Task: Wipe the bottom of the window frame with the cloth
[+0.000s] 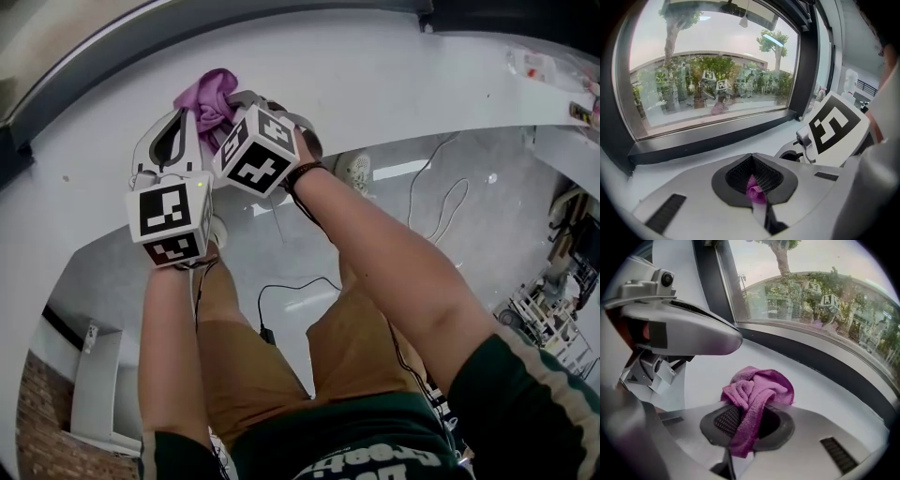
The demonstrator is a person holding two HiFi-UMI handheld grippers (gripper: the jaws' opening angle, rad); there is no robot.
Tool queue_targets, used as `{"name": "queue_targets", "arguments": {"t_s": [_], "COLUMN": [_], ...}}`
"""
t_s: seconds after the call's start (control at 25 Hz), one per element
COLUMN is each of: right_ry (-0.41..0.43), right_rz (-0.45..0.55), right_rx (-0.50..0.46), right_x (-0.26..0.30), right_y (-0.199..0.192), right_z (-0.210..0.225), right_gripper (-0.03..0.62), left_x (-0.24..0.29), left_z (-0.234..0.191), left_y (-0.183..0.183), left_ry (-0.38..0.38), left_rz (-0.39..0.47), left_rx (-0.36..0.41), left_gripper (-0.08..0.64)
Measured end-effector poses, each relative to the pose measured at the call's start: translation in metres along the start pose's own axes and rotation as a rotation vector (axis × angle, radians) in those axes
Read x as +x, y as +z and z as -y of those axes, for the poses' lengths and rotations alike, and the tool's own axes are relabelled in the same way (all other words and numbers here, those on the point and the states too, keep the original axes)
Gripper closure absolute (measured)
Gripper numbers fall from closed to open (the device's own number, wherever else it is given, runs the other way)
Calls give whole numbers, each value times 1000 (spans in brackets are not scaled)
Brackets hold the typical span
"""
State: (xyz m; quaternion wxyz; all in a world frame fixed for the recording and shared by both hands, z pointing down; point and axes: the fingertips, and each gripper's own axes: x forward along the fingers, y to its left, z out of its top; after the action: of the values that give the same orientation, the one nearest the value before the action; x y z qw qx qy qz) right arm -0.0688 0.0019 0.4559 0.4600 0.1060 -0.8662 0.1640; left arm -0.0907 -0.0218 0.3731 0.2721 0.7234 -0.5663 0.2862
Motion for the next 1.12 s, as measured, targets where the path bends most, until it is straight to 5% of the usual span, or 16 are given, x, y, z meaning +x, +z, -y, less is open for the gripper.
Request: {"name": "queue_targets", "arguments": {"t_s": [1.12], "right_ry": [-102], "right_rz": [10], "right_rx": [59], "right_x": [-79], "right_y": [-99], "right_z": [93], "right_gripper": [523], "left_x": [82], "left_z": [139], "left_y": [36], "left_ry": [-140], "left_rz": [-29], "left_rx": [144], "left_gripper": [552]}}
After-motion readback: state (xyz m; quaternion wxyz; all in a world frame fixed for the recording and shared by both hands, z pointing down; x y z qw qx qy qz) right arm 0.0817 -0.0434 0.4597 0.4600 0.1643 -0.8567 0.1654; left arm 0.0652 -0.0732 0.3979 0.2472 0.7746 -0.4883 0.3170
